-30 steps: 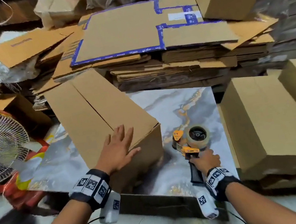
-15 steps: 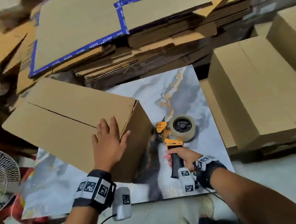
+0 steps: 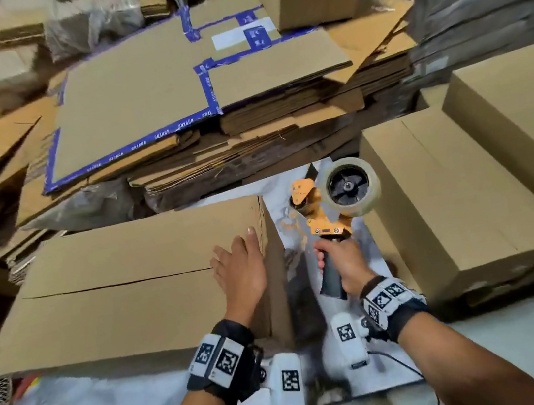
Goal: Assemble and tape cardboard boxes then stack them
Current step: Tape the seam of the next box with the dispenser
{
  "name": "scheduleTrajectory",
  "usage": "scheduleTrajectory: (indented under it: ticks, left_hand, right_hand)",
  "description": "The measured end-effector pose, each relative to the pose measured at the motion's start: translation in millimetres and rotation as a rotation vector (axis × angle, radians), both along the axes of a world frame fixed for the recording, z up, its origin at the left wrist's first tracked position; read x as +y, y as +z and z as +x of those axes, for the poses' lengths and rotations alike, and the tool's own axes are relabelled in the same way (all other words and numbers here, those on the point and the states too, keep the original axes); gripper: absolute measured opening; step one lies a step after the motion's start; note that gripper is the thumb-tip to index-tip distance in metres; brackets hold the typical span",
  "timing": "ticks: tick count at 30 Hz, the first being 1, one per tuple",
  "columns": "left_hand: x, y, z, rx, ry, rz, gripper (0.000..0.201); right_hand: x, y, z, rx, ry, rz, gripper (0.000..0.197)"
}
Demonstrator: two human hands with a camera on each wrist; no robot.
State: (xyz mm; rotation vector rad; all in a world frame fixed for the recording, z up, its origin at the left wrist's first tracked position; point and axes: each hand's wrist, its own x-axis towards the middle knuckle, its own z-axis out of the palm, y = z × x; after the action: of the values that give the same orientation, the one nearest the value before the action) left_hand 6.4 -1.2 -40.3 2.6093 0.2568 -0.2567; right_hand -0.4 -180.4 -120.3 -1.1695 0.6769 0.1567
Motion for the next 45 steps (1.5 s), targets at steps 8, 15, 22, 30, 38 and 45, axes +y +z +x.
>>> scheduleTrajectory:
  ticks: [8,15,22,30,38,45]
  left_hand:
    - [100.0,42.9,7.8,-0.36,-0.018,-0.404,0.053]
    - [257.0,53.8,53.2,-0.339,0.075,-0.087,0.057]
    - [415.6,32.9,54.5,0.007,0.329,0.173,0.067]
    - [423.5,21.2,20.0,0.083,0.122,-0.099,0.058]
    - [393.8,90.8,-15.3,-0.414,0.439,-0.787,0.025]
    - [389.6,98.9,-18.0,-0.275,0.539,-1.85,0.023]
  right_hand:
    - [7.6,96.3,15.9,-0.244,0.113,-0.821,0.04]
    - [104.1,162.8,16.8,-0.385,0.303,-0.952,0.042]
    - [212.3,202.8,21.6,-0.354,0.586,-0.936,0.017]
    - [286.8,197.4,56.5,-0.432,0.784,-0.787,0.019]
    - [337.4,208.5,53.1,-0.492,0.935,-0.614,0.017]
    - [357.9,210.9,48.3,-0.508,0.996,-0.616,0.022]
